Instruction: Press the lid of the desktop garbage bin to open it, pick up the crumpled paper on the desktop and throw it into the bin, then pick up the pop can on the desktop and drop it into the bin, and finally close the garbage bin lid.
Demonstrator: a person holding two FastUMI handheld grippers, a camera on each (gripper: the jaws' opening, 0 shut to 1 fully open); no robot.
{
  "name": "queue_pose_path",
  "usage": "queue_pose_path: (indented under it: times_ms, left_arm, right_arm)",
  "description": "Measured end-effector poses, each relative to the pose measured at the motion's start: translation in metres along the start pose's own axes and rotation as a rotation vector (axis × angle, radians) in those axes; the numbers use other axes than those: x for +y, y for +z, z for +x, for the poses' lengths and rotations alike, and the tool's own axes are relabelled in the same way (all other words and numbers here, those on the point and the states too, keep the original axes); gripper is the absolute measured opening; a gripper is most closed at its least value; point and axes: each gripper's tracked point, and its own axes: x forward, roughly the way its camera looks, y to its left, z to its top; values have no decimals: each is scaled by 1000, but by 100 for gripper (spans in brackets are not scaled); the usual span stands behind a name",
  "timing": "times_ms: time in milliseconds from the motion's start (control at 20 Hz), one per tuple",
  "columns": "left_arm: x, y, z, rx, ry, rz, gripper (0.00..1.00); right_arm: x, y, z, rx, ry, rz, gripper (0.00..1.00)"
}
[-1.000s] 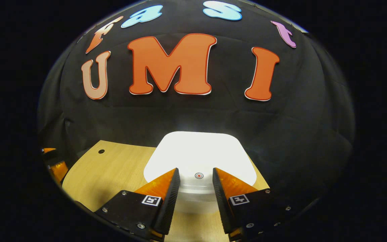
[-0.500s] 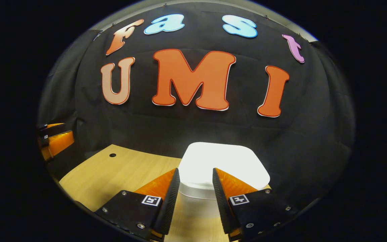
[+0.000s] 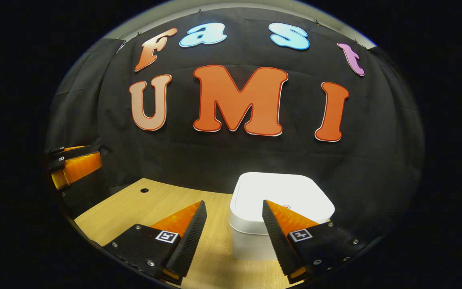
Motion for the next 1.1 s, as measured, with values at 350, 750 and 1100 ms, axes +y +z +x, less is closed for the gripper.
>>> queue_pose_path:
  times_ms: [350, 750, 1100]
  left_arm:
    - [6, -6, -6, 7, 8, 21, 100]
    - [5, -12, -9, 20, 11, 35, 100]
    - [3, -16, -9, 29, 5, 34, 100]
  right_arm:
    - [8, 1, 0, -15, 20, -8, 93]
    - [12, -1, -1, -16, 25, -19, 93]
    - [11, 0, 0, -18, 20, -11, 93]
